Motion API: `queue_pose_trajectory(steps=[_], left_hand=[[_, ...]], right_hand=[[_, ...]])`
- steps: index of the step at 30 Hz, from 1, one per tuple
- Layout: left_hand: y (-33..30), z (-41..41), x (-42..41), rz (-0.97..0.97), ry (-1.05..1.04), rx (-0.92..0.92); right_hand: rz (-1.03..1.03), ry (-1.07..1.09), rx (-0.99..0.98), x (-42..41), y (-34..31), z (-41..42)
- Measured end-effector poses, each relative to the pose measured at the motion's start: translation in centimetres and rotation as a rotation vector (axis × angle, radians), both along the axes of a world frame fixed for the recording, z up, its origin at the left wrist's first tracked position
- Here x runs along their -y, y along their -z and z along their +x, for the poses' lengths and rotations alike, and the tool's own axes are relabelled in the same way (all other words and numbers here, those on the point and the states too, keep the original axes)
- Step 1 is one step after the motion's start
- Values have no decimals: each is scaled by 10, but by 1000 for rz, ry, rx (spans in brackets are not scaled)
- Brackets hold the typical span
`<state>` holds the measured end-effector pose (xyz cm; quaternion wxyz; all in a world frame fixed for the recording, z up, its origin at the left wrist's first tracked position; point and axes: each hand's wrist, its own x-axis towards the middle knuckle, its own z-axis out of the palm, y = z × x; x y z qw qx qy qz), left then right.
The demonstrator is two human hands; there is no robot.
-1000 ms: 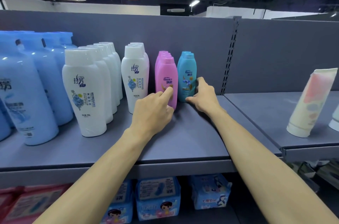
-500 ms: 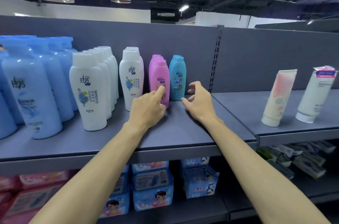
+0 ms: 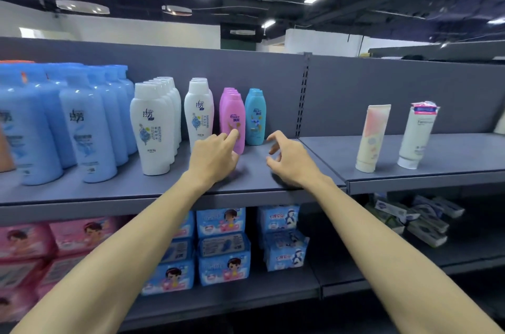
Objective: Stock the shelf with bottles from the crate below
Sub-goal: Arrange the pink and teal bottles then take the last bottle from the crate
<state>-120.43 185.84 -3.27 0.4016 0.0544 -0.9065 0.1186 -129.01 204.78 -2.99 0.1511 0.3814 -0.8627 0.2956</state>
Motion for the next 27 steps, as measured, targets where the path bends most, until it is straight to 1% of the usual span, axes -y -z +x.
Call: queue_pose_trajectory(steps=[3, 8, 14, 23, 27], left_hand=[[-12, 14, 3, -27, -17, 15], [-38, 31, 10, -22, -46, -7], [-30, 50, 14, -51, -5, 43], [-37, 82, 26, -63, -36, 58], [-28, 102, 30, -58, -42, 72]], right_hand=[[36, -5, 20, -4, -4, 7], [13, -15, 35, -8, -13, 18], [7, -36, 17, -3, -23, 32], [11, -112, -36, 17, -35, 57], [34, -153, -71, 31, -32, 72]])
